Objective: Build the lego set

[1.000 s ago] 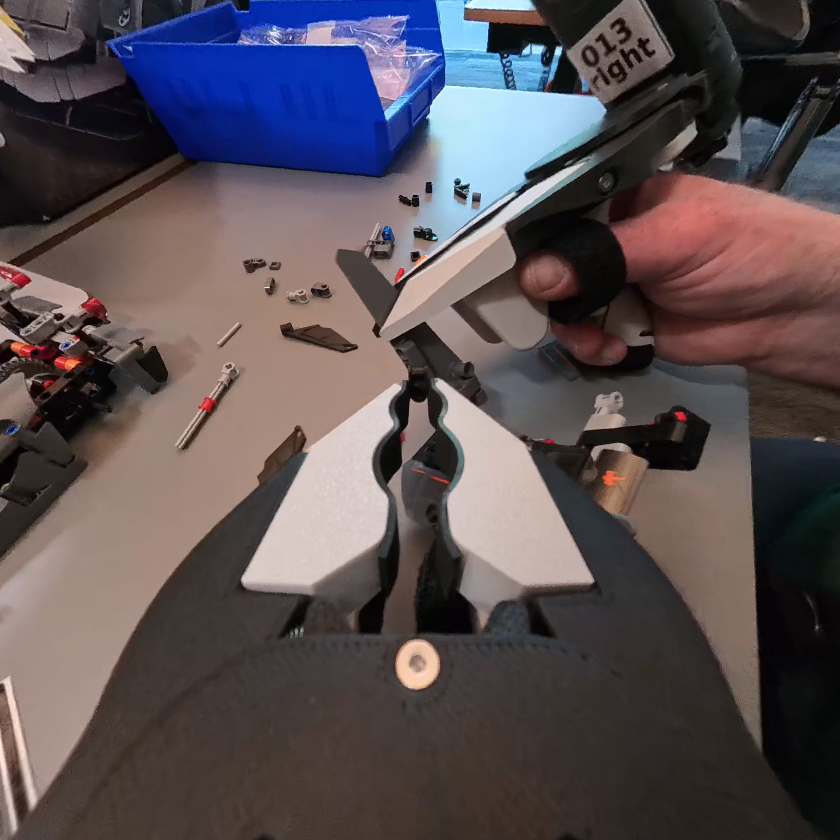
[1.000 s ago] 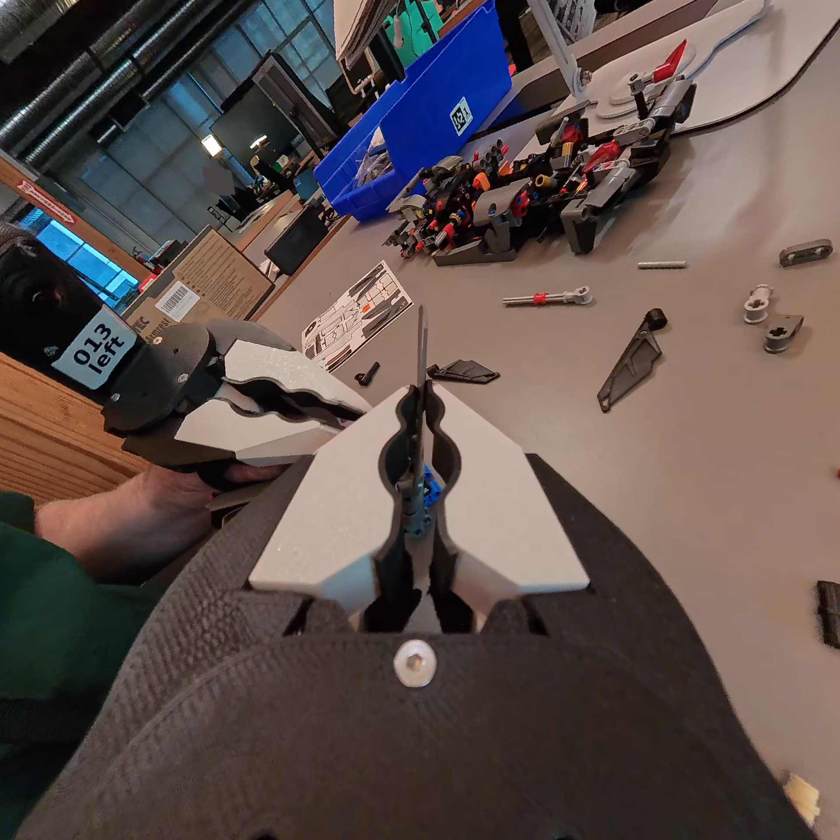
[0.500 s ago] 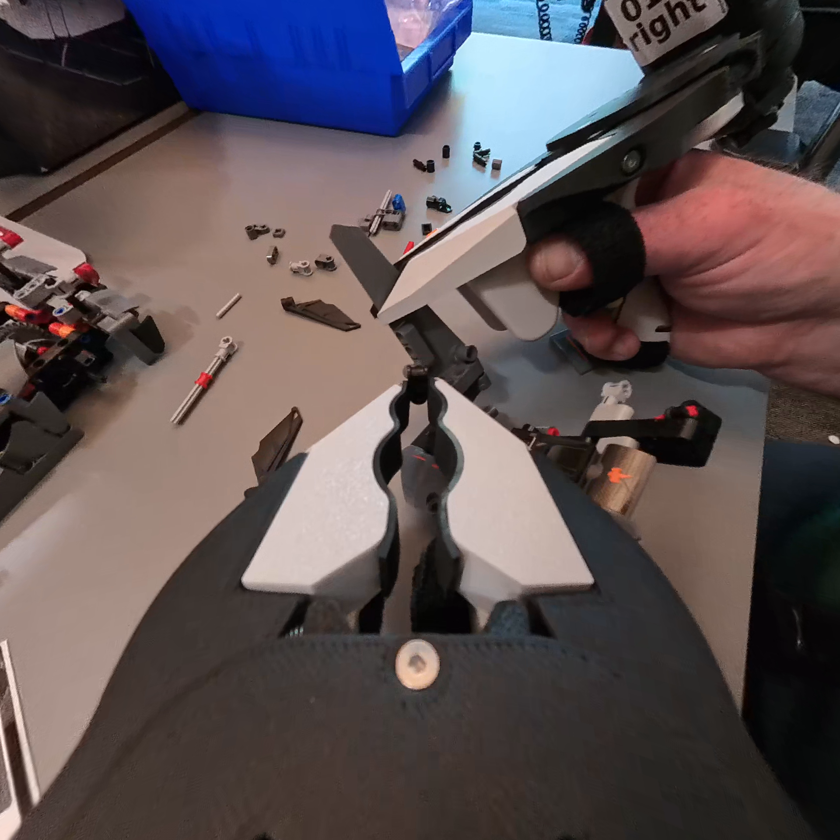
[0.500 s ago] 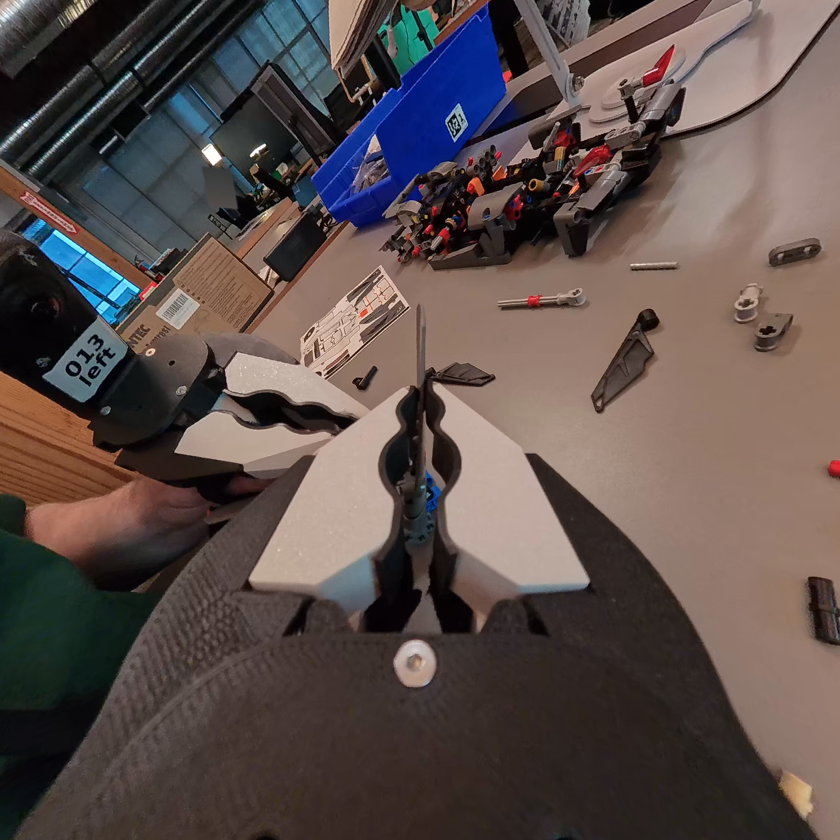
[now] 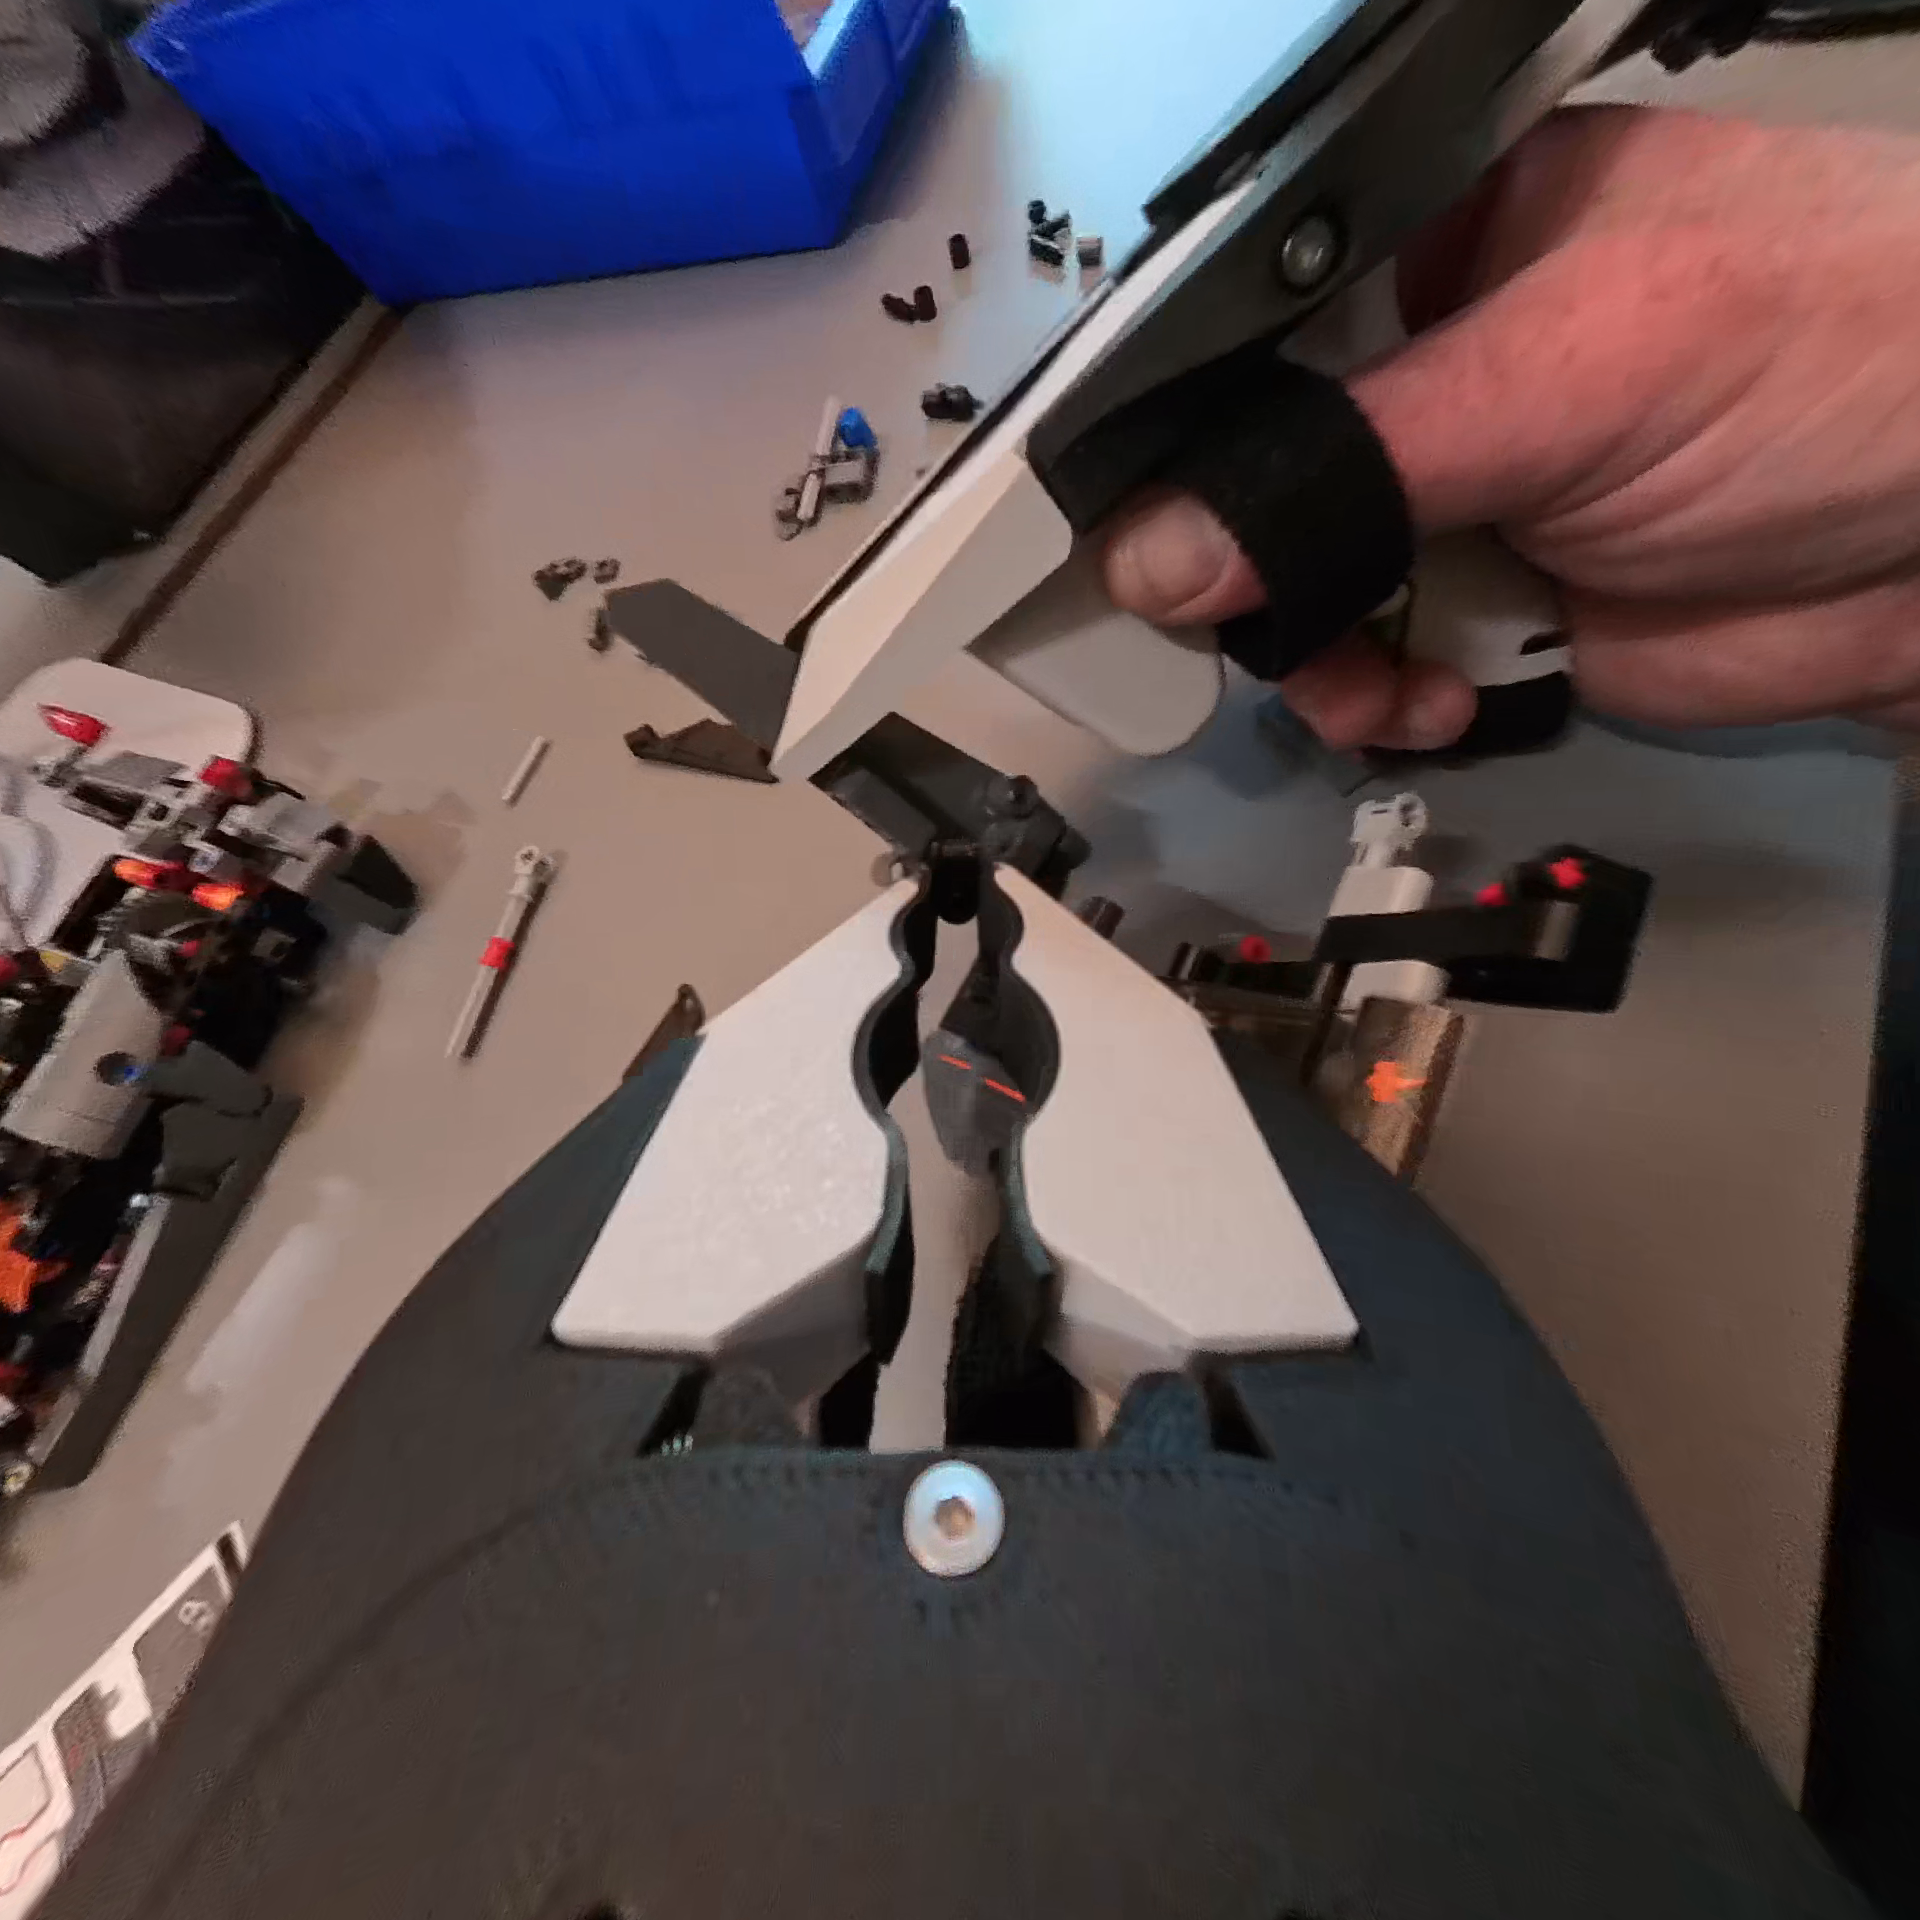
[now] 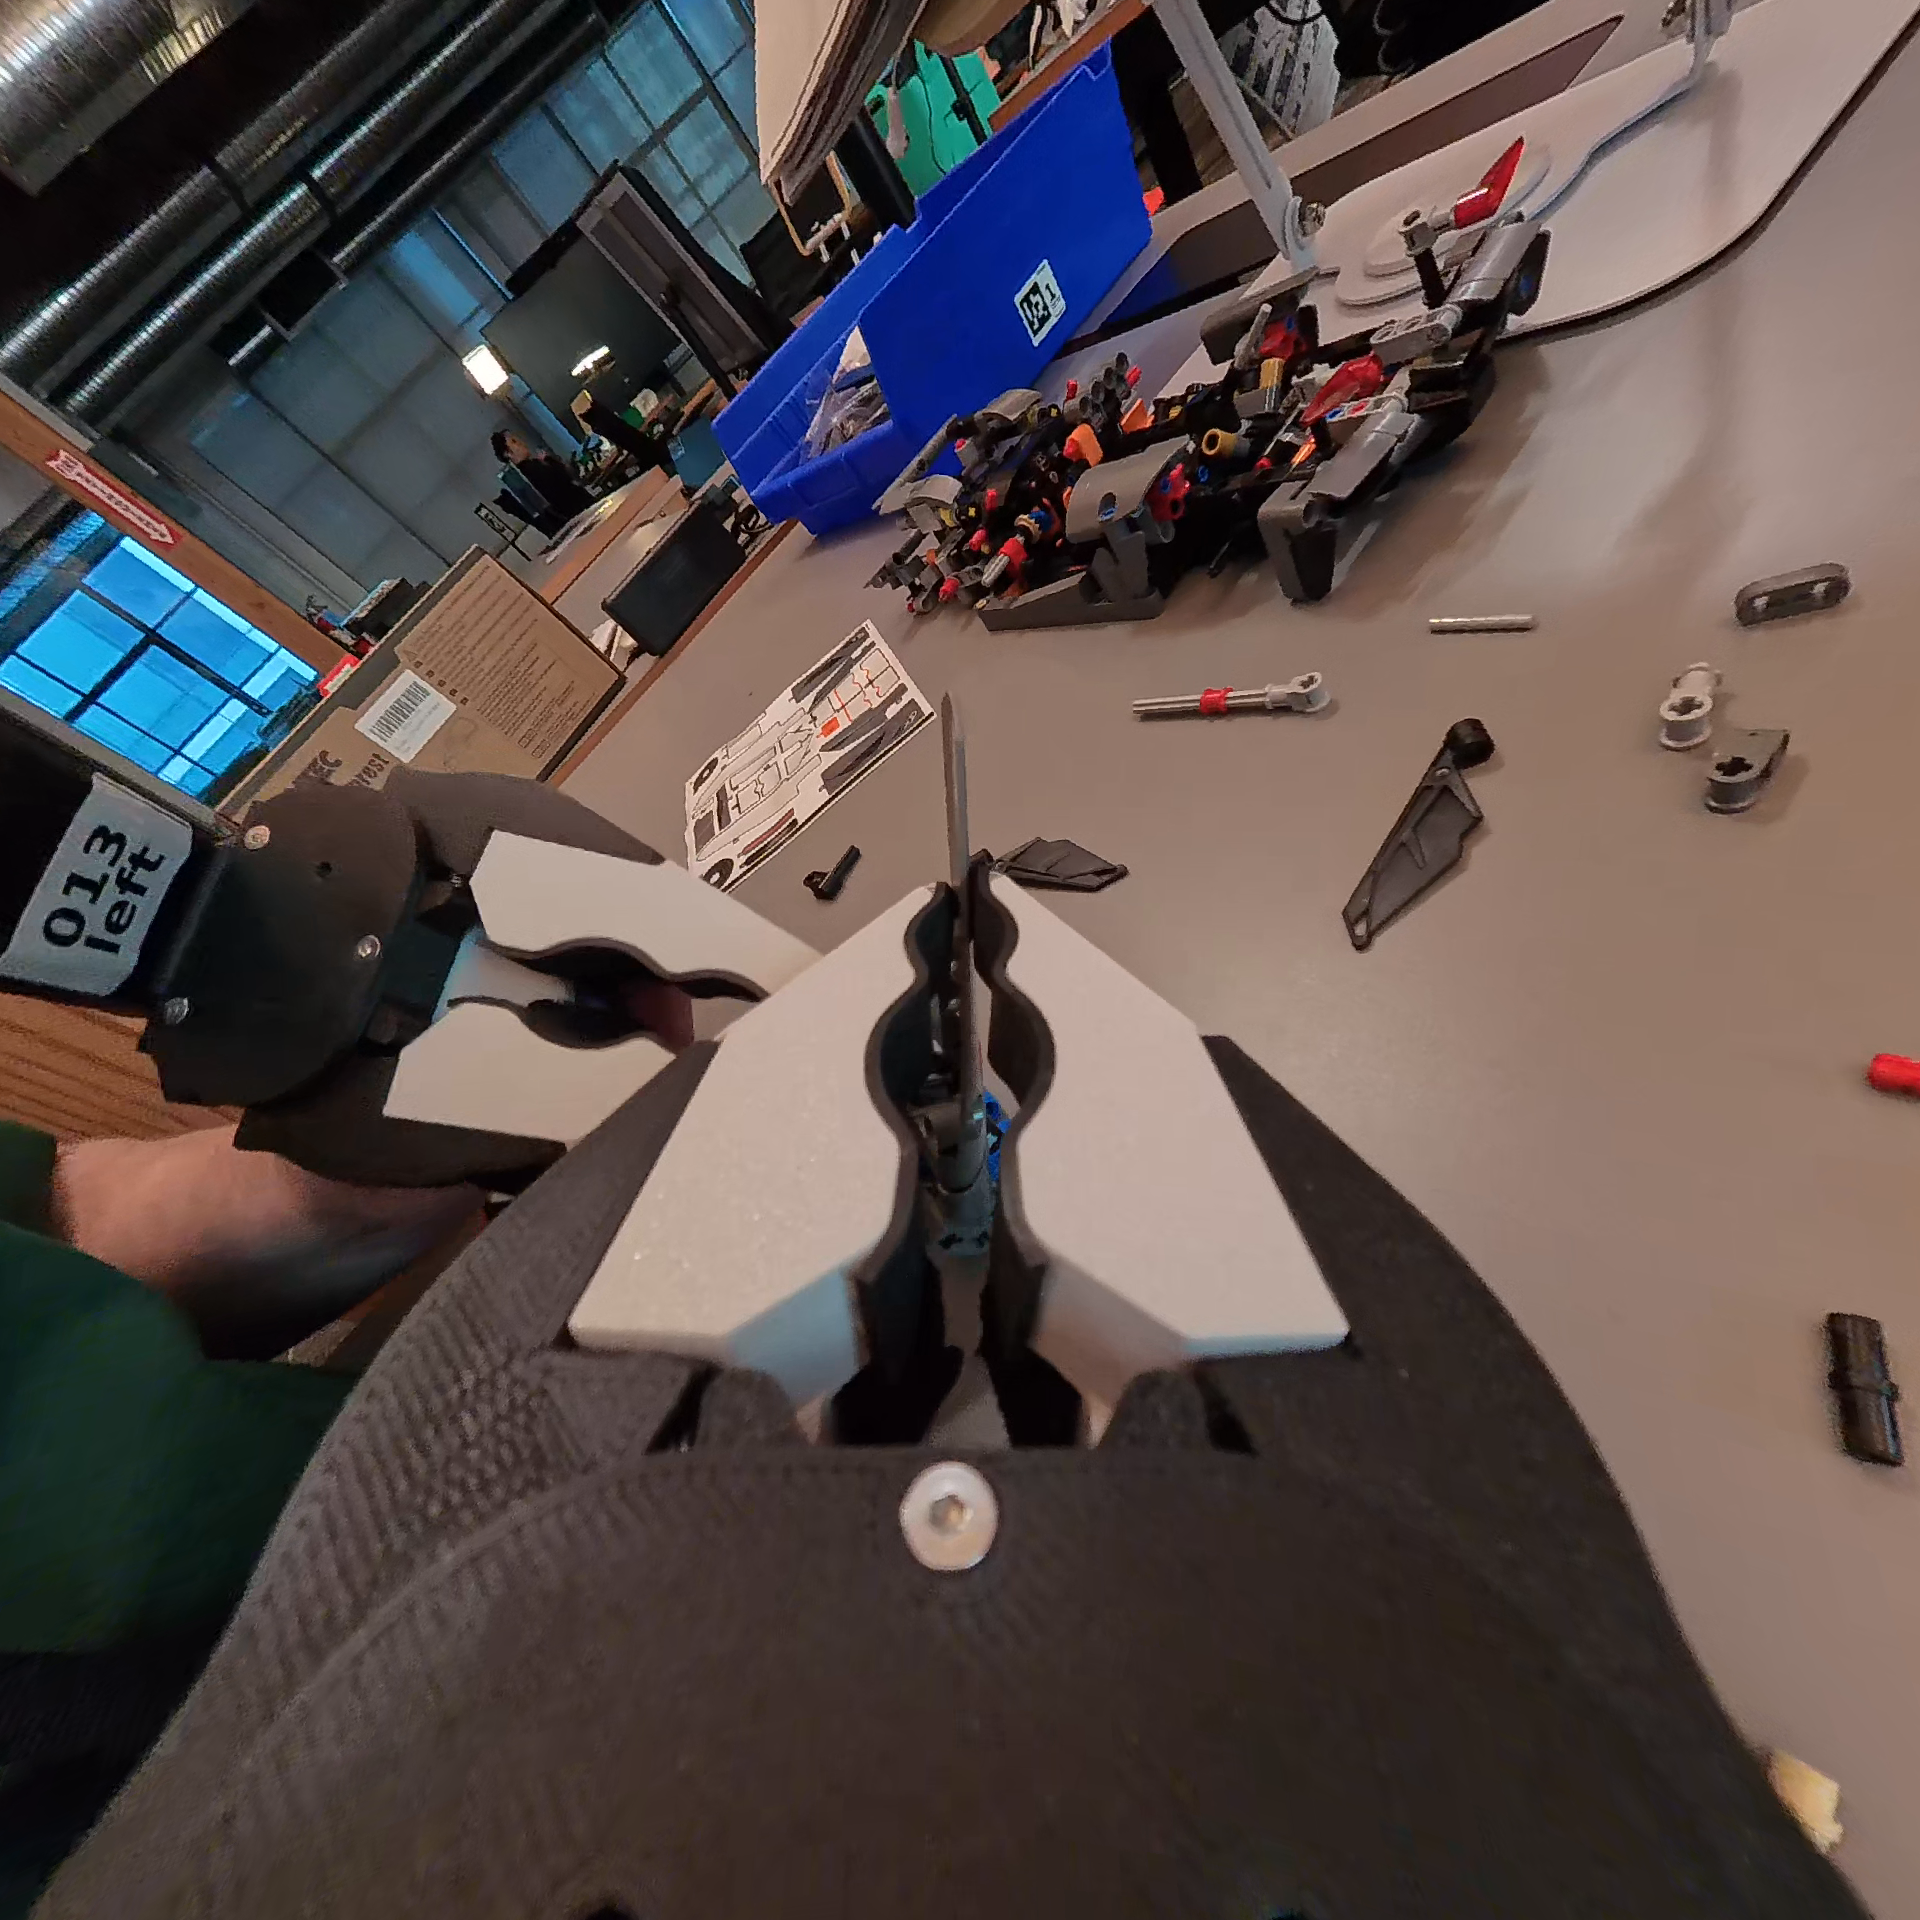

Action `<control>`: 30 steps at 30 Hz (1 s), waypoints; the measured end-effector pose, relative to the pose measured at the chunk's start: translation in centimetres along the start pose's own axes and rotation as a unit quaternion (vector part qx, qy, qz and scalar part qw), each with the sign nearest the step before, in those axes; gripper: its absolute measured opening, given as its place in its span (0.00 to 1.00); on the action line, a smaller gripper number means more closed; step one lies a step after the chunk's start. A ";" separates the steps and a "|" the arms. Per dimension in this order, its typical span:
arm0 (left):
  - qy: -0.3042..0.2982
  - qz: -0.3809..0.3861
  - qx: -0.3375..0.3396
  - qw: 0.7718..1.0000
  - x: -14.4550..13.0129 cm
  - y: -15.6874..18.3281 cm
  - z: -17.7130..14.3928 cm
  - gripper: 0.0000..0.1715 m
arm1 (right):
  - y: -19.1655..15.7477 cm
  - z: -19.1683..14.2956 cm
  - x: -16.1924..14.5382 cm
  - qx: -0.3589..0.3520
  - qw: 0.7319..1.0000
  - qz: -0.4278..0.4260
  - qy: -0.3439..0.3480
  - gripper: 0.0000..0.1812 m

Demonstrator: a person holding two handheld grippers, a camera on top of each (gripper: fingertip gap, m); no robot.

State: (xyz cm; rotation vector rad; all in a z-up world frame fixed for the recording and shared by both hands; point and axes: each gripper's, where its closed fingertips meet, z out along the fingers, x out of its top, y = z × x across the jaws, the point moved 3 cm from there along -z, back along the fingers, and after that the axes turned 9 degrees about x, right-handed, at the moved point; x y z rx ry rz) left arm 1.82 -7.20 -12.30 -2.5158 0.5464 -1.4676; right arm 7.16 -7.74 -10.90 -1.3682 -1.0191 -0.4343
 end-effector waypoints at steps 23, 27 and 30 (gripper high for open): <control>0.096 0.124 0.135 0.978 1.0 0.3 -3.1 0.03 | -6.7 -1.6 -2.0 -0.033 0.997 -0.045 -0.051 0.08; 0.107 0.204 0.156 0.960 1.2 0.7 -3.6 0.03 | -6.9 -1.2 -2.5 -0.016 0.999 -0.002 -0.034 0.08; 0.118 0.233 0.149 0.954 1.3 1.0 -3.9 0.03 | -6.8 -1.5 -2.6 -0.028 0.999 -0.014 -0.029 0.03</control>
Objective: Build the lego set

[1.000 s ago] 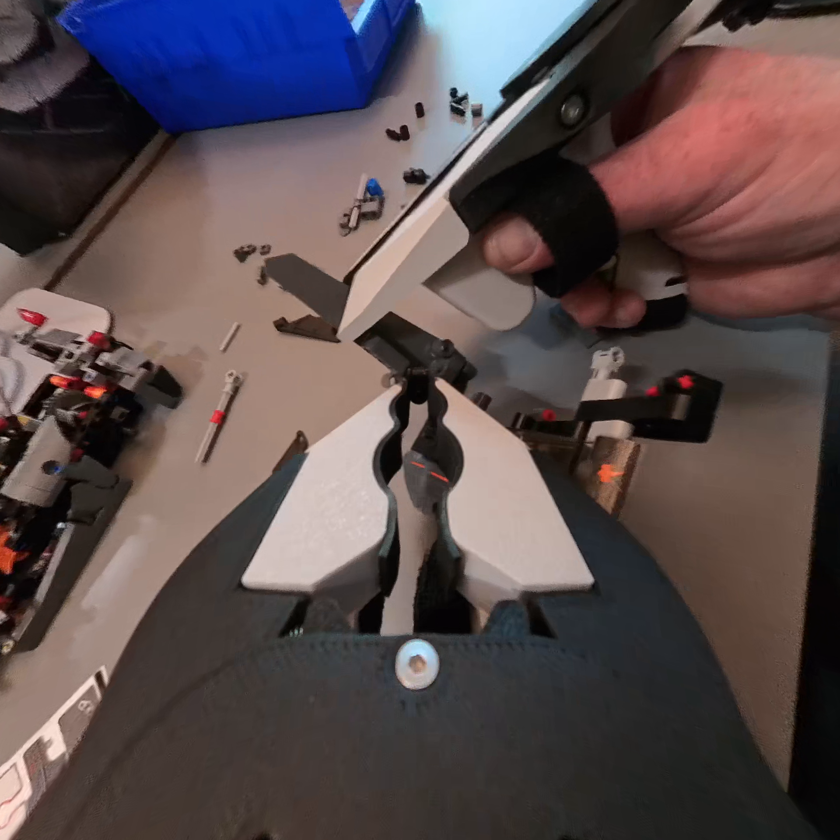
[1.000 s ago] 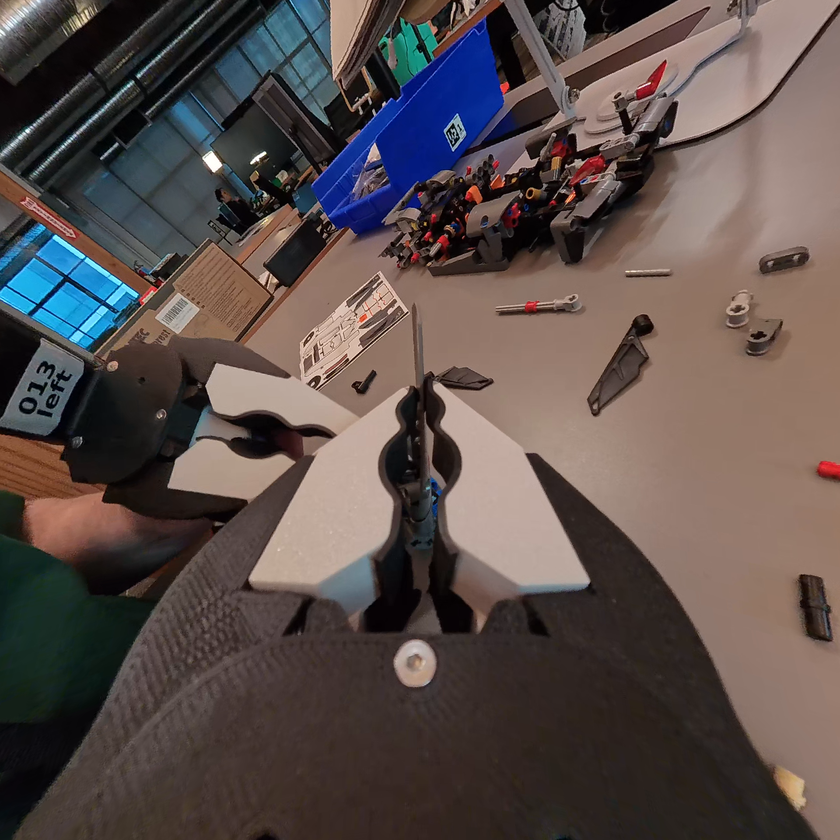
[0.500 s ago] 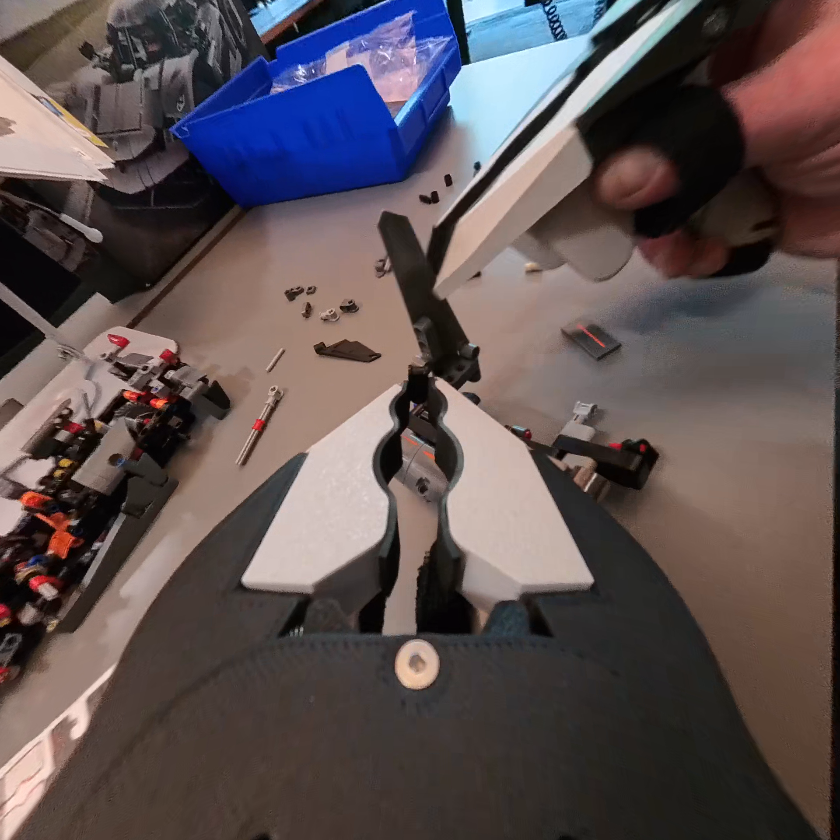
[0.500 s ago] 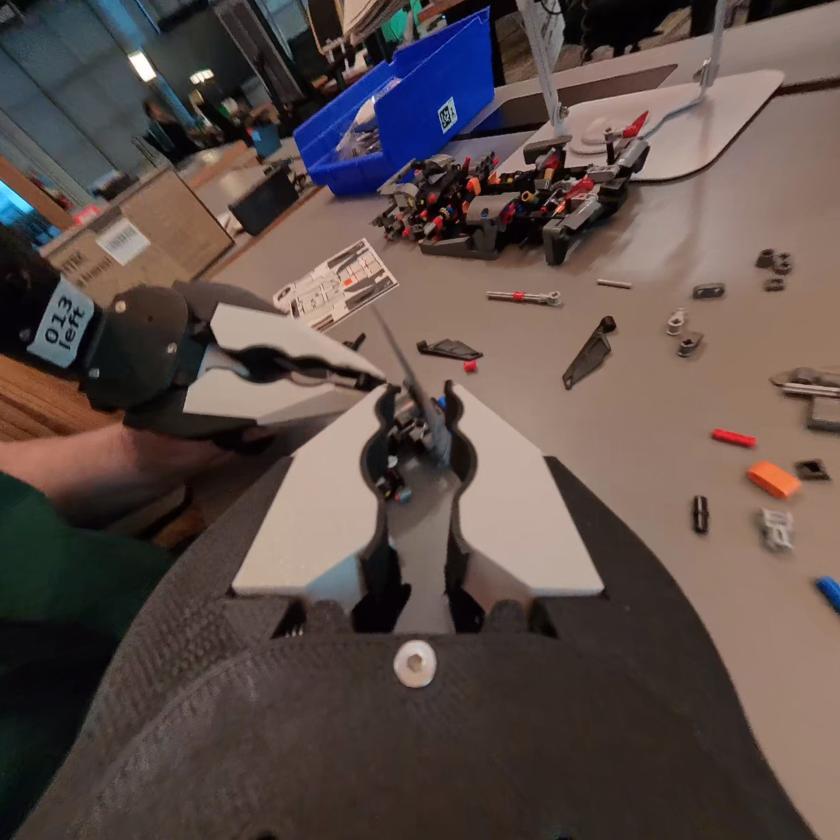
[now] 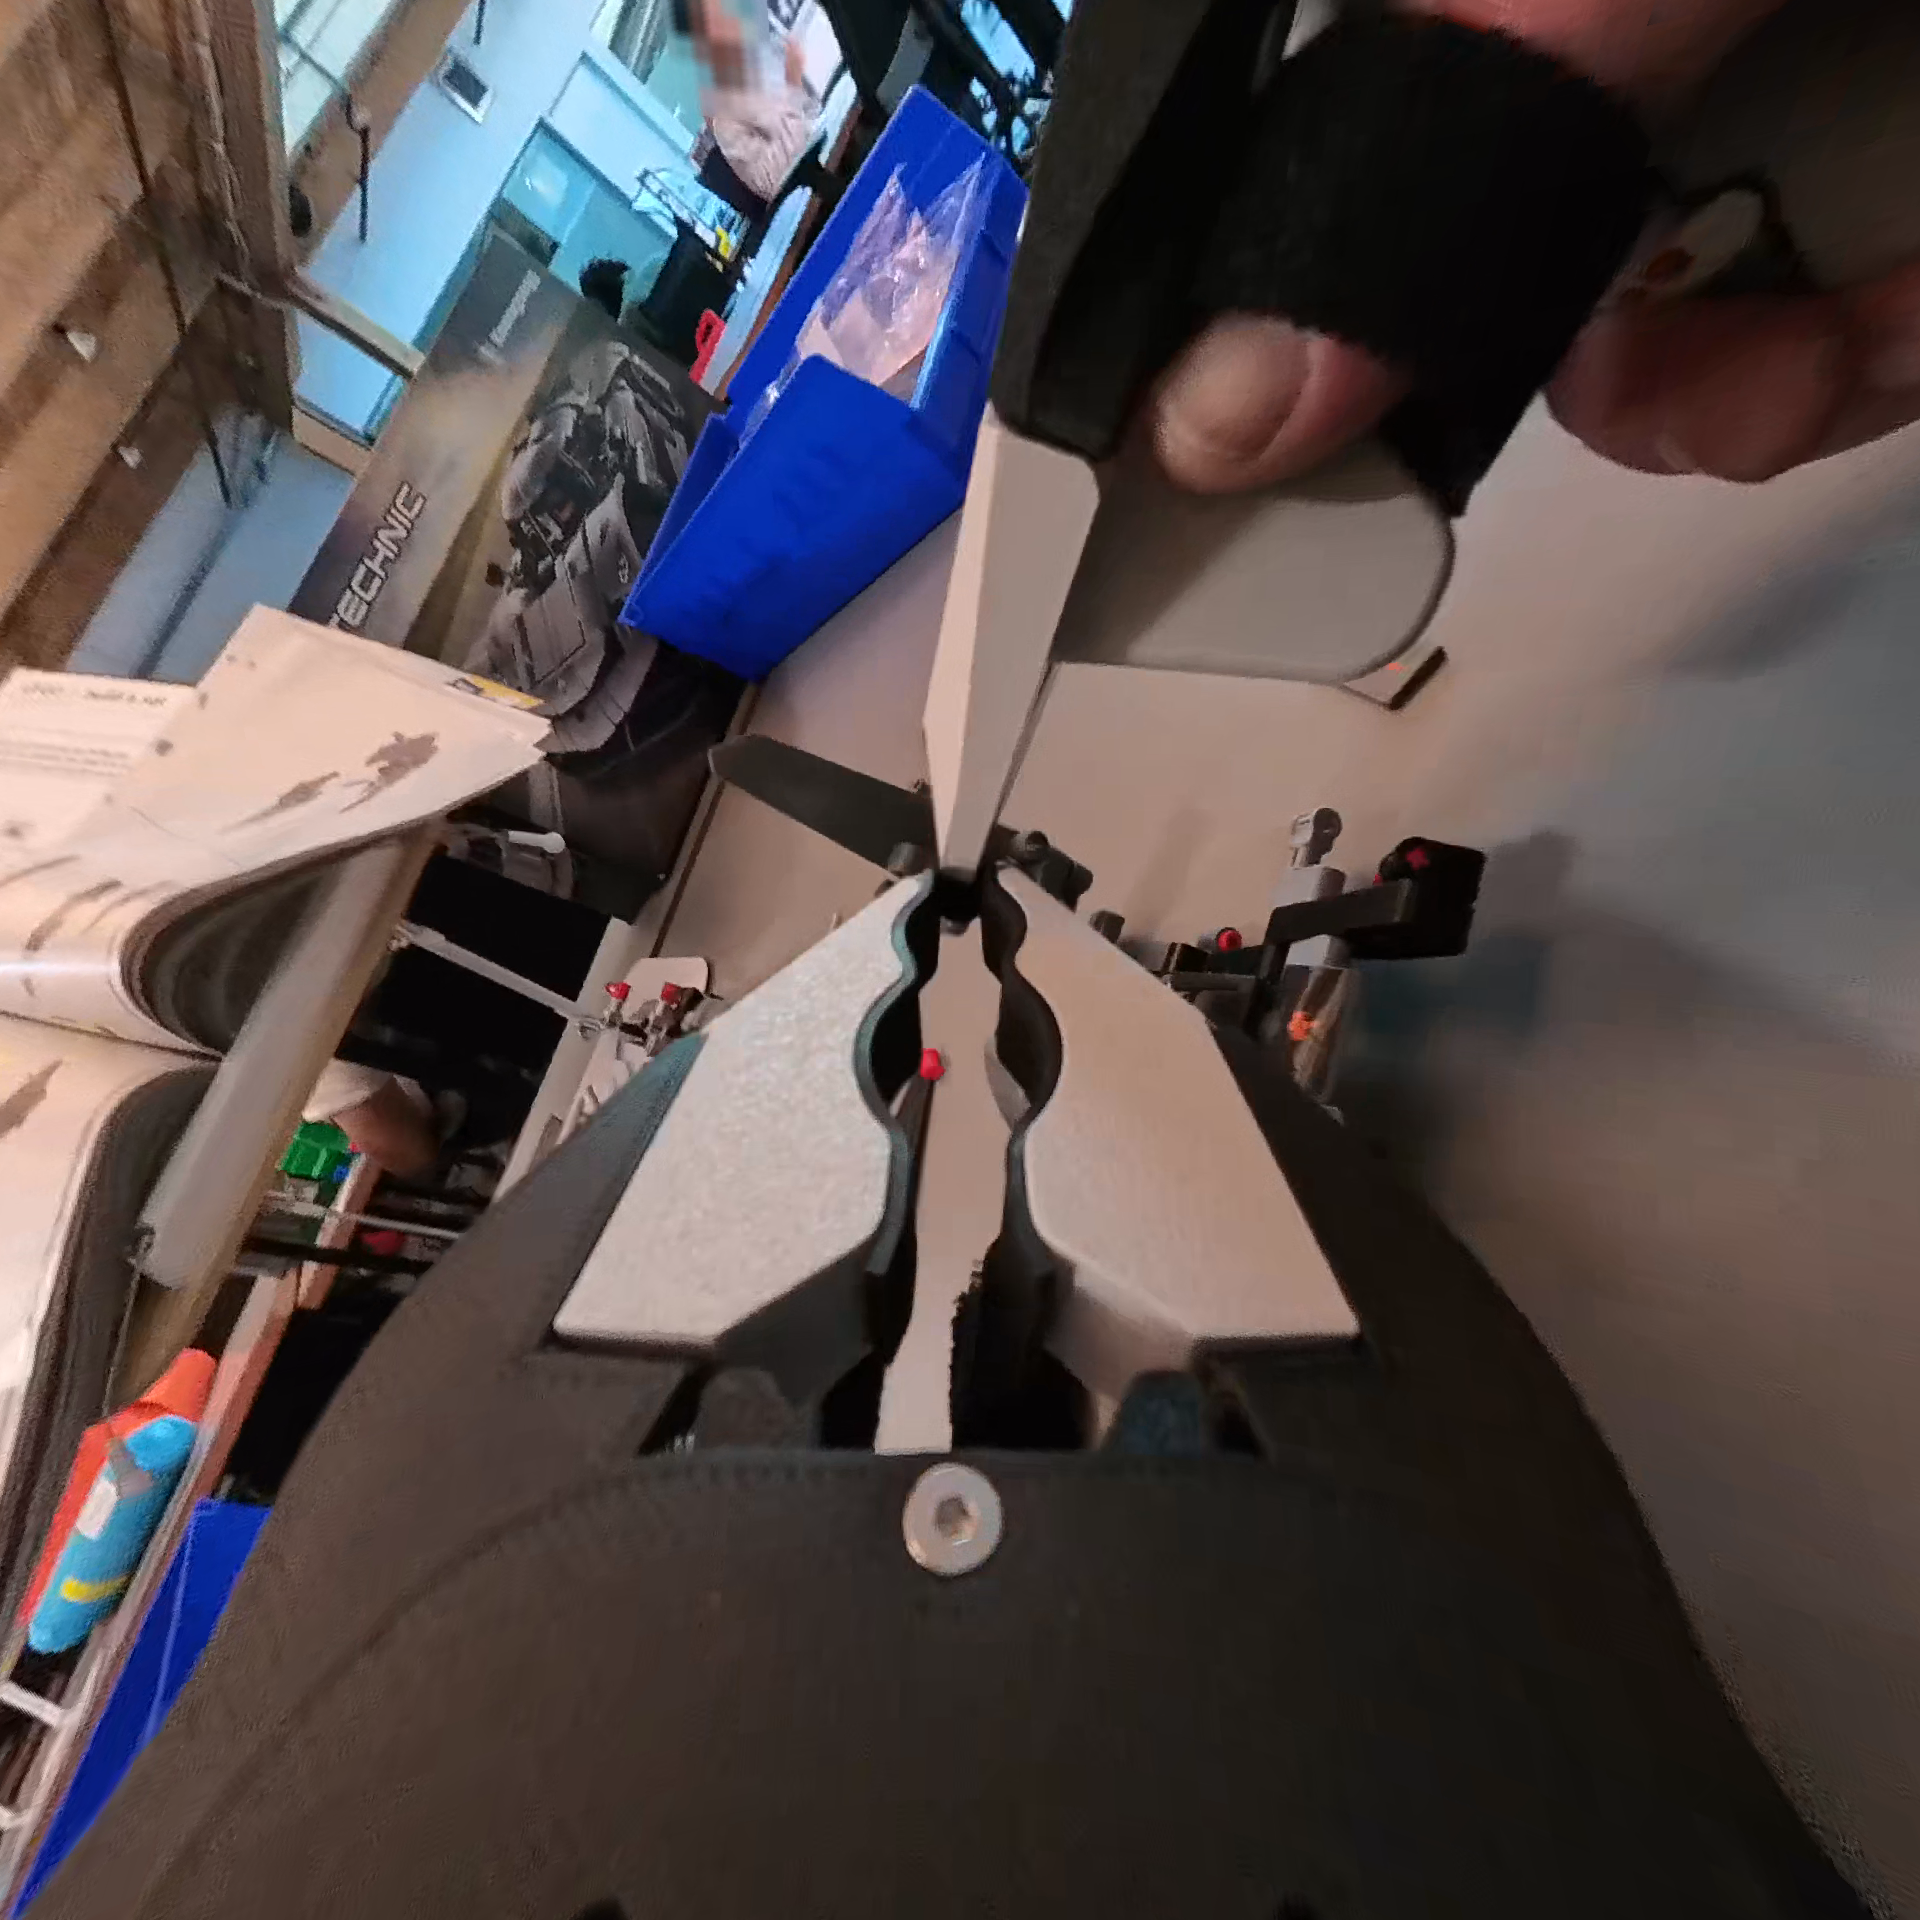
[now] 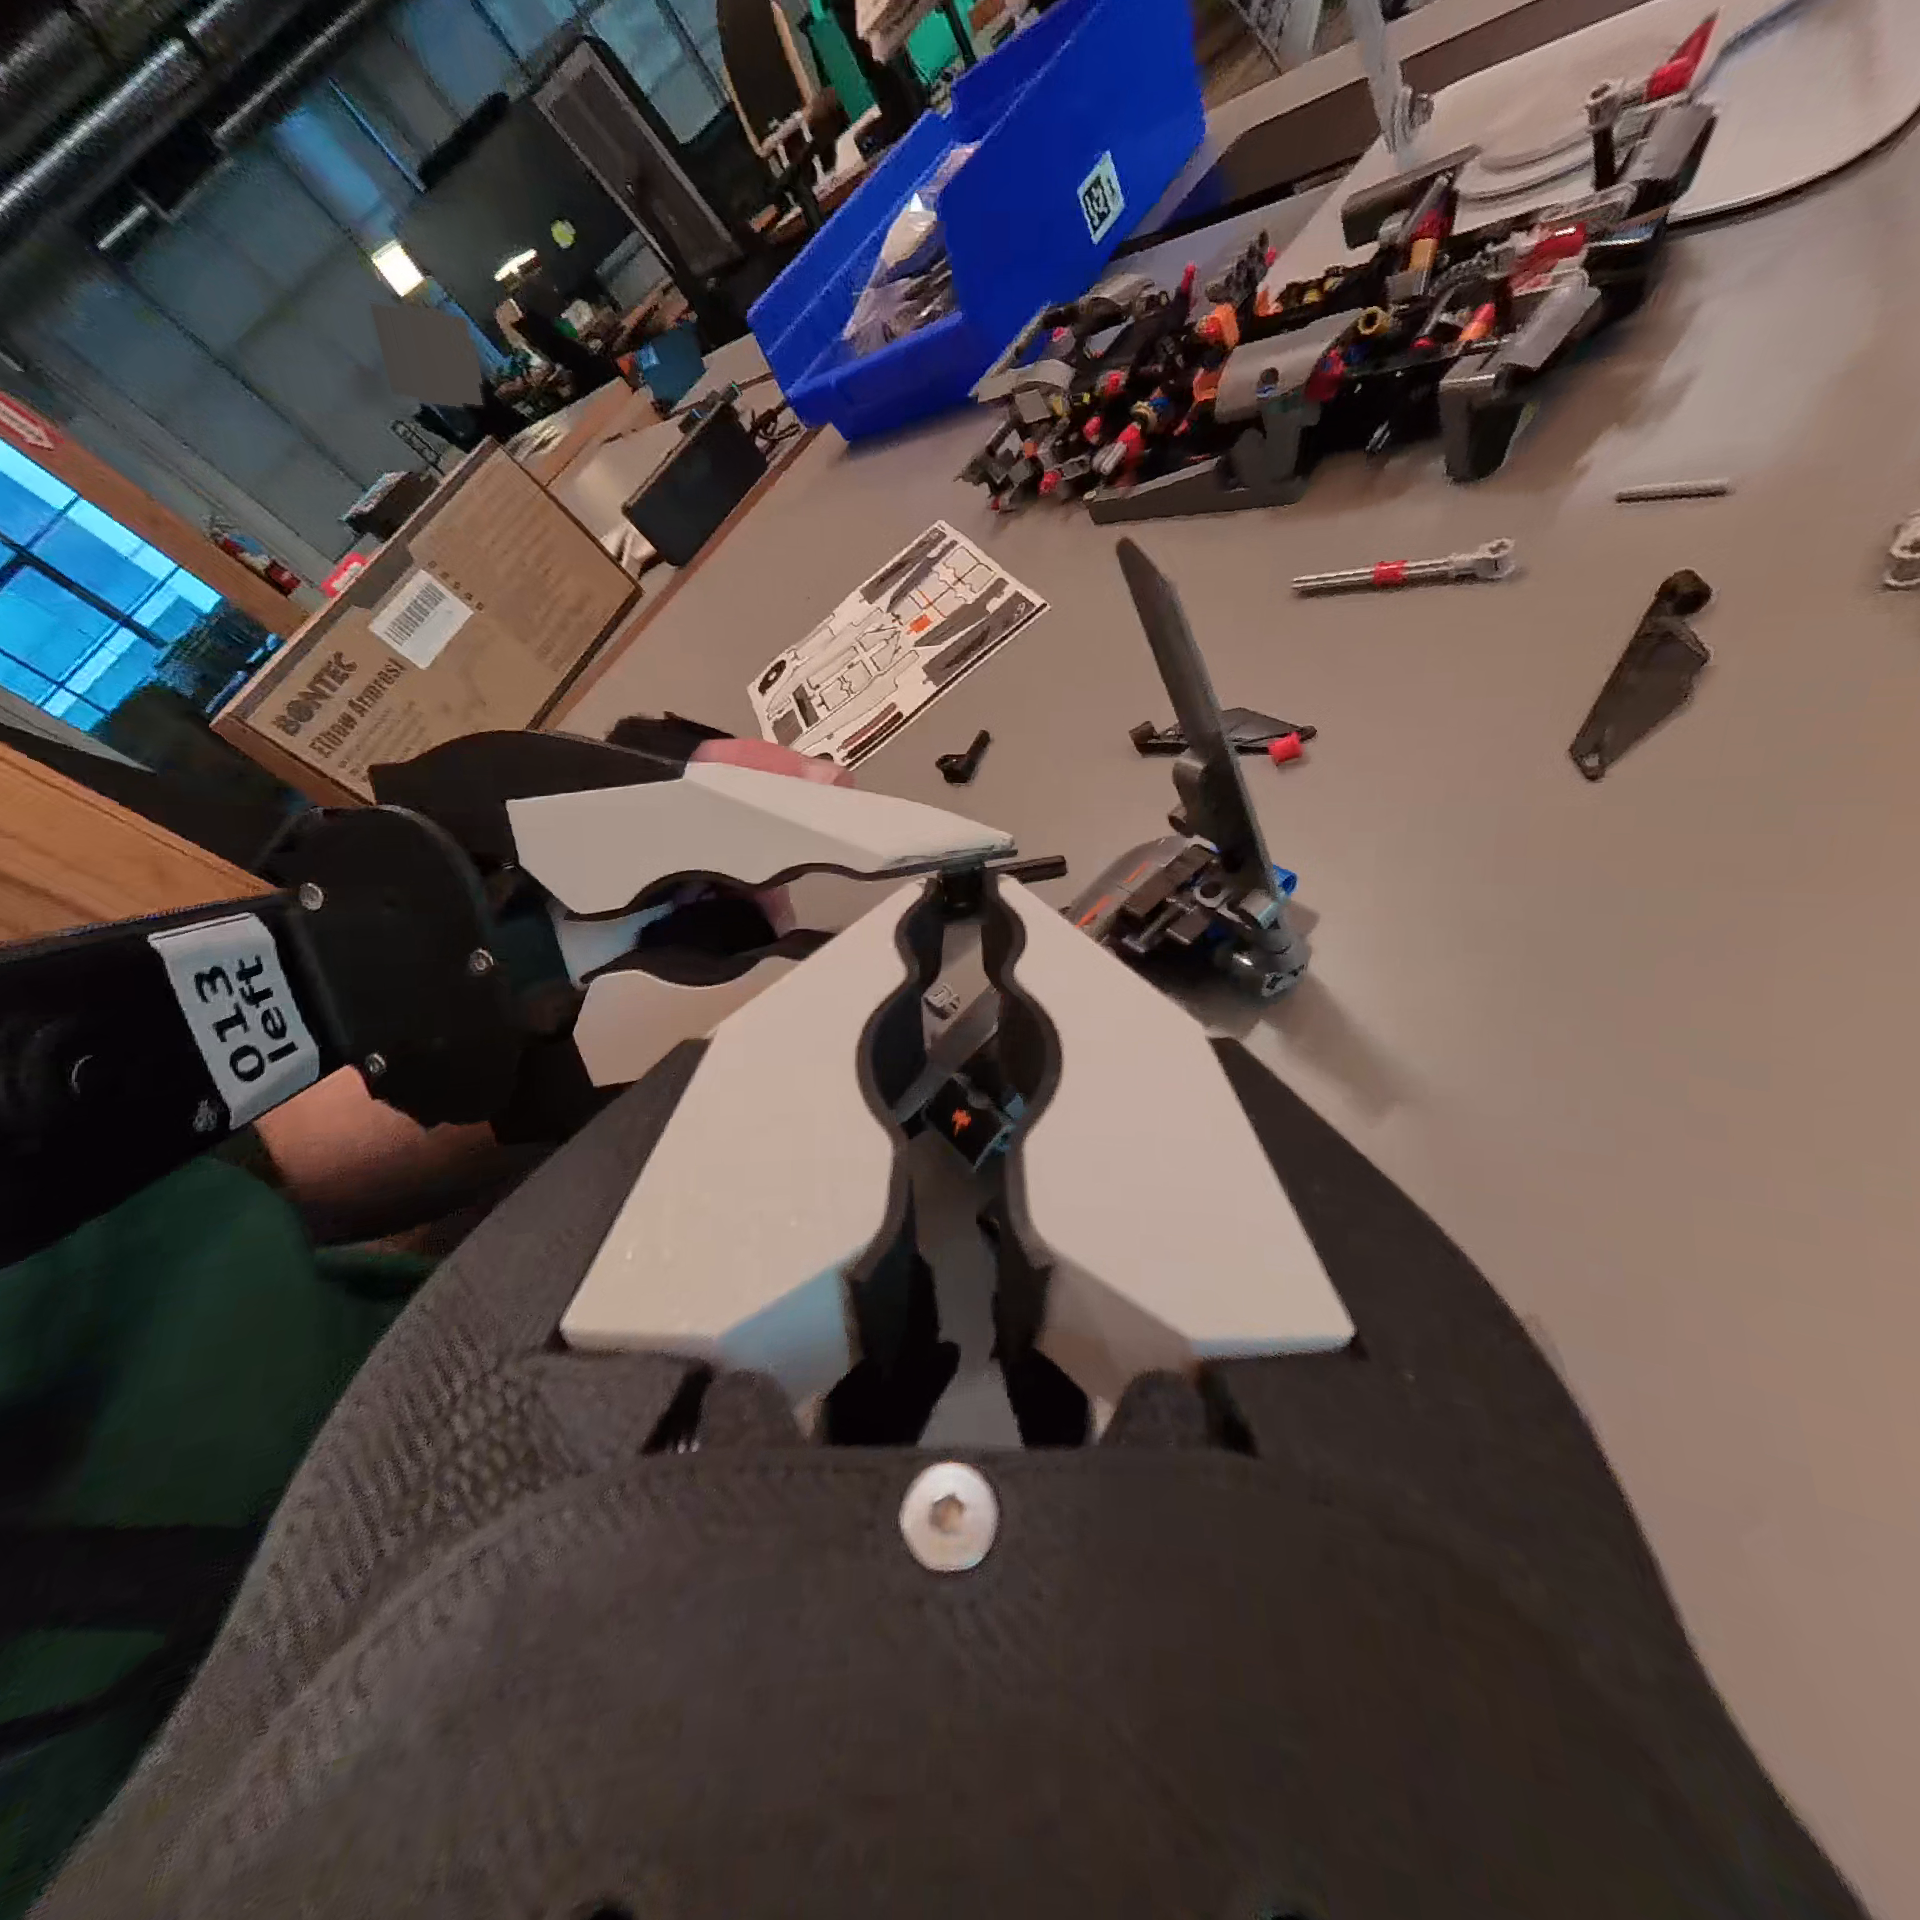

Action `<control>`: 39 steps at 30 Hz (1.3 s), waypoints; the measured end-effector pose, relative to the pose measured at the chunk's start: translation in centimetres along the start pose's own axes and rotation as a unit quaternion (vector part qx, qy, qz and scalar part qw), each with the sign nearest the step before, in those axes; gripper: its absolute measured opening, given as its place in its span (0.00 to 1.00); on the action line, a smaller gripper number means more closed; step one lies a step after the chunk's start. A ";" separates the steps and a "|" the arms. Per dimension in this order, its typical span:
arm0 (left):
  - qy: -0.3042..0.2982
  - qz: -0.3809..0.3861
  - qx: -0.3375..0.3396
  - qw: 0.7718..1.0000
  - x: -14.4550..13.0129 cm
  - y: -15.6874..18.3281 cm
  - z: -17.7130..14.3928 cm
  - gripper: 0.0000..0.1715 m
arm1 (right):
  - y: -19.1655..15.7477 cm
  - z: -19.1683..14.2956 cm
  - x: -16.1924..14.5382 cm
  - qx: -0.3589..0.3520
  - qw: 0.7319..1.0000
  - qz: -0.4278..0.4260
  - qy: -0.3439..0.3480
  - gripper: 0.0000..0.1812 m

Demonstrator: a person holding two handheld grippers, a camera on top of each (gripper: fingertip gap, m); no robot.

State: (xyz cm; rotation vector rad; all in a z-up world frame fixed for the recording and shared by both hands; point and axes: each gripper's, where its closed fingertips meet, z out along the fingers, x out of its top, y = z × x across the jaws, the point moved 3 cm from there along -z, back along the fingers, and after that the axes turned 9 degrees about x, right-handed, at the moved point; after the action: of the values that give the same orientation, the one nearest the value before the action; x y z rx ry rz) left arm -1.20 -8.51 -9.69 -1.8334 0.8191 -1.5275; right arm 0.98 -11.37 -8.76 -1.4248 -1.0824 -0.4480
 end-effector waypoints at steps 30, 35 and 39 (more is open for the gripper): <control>-0.035 -0.217 -0.305 0.927 -3.8 0.6 4.0 0.23 | 3.2 1.7 -0.4 -0.032 0.847 -0.399 -0.350 0.02; -0.032 -0.238 -0.318 0.917 -4.1 0.8 4.2 0.24 | 3.4 1.7 -0.5 -0.022 0.843 -0.398 -0.363 0.02; -0.022 -0.233 -0.318 0.919 -4.0 0.8 4.3 0.23 | 3.4 1.8 0.0 -0.009 0.848 -0.386 -0.364 0.02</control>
State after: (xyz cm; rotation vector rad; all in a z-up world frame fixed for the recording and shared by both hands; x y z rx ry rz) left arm 2.39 -5.59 -13.41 -2.6844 0.9843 -1.6003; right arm 3.08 -9.13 -11.05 -1.1287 -2.3066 -0.4788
